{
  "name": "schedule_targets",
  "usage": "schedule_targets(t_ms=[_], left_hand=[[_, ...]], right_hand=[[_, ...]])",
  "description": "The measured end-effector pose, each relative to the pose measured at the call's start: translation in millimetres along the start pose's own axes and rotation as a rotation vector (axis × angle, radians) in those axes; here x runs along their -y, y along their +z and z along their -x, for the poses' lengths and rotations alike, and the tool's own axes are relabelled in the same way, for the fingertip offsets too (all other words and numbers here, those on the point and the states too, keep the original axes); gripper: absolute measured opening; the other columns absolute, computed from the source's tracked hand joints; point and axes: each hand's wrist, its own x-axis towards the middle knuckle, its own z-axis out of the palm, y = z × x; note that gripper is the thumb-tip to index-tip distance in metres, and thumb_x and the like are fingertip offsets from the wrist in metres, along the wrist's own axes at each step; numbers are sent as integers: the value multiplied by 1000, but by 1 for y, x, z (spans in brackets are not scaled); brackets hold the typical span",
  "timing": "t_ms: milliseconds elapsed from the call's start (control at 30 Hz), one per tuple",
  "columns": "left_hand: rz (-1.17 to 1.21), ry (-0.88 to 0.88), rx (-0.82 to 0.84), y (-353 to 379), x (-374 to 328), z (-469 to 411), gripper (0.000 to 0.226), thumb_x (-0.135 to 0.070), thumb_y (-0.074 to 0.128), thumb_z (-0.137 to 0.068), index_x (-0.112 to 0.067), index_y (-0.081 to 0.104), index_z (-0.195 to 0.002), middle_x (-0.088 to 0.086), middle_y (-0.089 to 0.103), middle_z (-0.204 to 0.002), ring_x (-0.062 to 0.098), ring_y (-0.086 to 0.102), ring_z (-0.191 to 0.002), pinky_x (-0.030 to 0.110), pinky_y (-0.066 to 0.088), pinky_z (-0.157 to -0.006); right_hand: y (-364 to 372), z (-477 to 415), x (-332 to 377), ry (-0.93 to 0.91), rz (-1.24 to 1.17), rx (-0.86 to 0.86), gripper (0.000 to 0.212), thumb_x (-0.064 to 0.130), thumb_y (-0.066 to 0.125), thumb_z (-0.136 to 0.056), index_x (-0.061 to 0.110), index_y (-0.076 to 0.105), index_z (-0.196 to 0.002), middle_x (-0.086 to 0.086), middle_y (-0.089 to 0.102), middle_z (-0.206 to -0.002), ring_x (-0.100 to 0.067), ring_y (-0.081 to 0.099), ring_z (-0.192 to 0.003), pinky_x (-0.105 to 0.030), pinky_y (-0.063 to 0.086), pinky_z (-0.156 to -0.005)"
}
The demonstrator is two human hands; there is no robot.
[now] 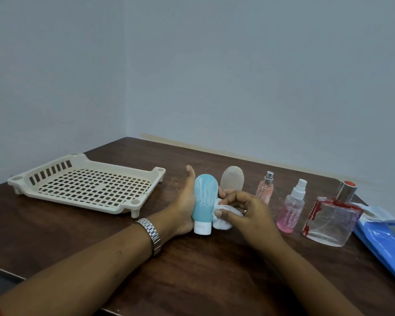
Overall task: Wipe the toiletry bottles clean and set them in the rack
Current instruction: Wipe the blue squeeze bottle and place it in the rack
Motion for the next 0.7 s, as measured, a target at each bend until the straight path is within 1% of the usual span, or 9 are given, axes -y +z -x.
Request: schedule_targets(t_ms=[33, 133, 200, 233, 300, 367, 433, 533, 700], left_hand=[[0, 1, 7, 1, 0, 1, 96, -81, 5, -79, -5, 64, -78, 11, 70, -77, 22, 69, -71, 31, 56, -67], [-40, -21, 22, 3, -1, 2, 103, -82, 2, -78, -7, 70, -97, 19, 71, -98, 28, 70, -88, 37, 59, -75], [-37, -54, 39, 5, -3, 3, 104, -82, 1, -77, -9, 71, -99, 19, 71, -102, 28, 71, -89, 38, 60, -75], [-36, -67, 46, 6, -3, 3, 103, -82, 1, -76, -11, 72, -98, 18, 72, -102, 27, 71, -87, 38, 60, -72], [-50, -98, 48, 5, -3, 4, 101, -84, 2, -74, -15, 72, -96, 14, 73, -96, 26, 71, -77, 36, 59, -60], [-77, -136, 30, 4, -3, 4, 100, -87, 6, -72, -15, 69, -102, 13, 73, -91, 24, 70, -69, 32, 57, -50], [-122, -158, 5, 3, -2, 4, 100, -88, 8, -70, -14, 64, -108, 11, 72, -86, 22, 68, -64, 30, 54, -48], [-150, -160, -5, 3, -2, 3, 101, -88, 7, -70, -13, 63, -107, 11, 67, -81, 20, 61, -58, 28, 51, -46], [-187, -152, 60, 4, -3, 5, 103, -88, 5, -70, -11, 60, -111, 14, 62, -75, 21, 58, -58, 26, 50, -46]], right_hand=[[0, 0, -2, 1, -14, -12, 10, 4, 75, -74, 7, 67, -79, 7, 68, -92, 6, 63, -83, -12, 51, -65], [0, -1, -5, 5, -53, -34, 9, 2, 74, -74, 6, 67, -78, 3, 69, -96, 6, 63, -89, -13, 51, -67], [0, -2, -5, 8, -99, -44, 9, -2, 72, -74, 4, 67, -78, 7, 68, -96, 6, 62, -88, -11, 50, -66], [0, -2, -5, 3, -117, -49, 9, -3, 72, -74, 4, 67, -78, 8, 67, -97, 6, 63, -88, -11, 50, -66], [1, -2, -6, -9, -125, -79, 10, -1, 73, -74, 6, 68, -78, 7, 69, -95, 0, 65, -89, -15, 52, -69], [1, -3, -8, -7, -121, -134, 10, 3, 74, -74, 9, 69, -79, 4, 71, -90, -5, 66, -87, -20, 54, -70], [0, -4, -8, 5, -129, -184, 12, 4, 74, -74, 13, 68, -80, 3, 71, -84, -7, 67, -81, -20, 54, -67], [0, -4, -3, 2, -148, -214, 17, 4, 74, -74, 19, 67, -80, 8, 69, -82, -3, 66, -78, -15, 52, -63], [-2, -4, 1, 1, -172, -273, 17, 6, 72, -76, 21, 67, -85, 4, 69, -90, -3, 66, -79, -14, 51, -59]])
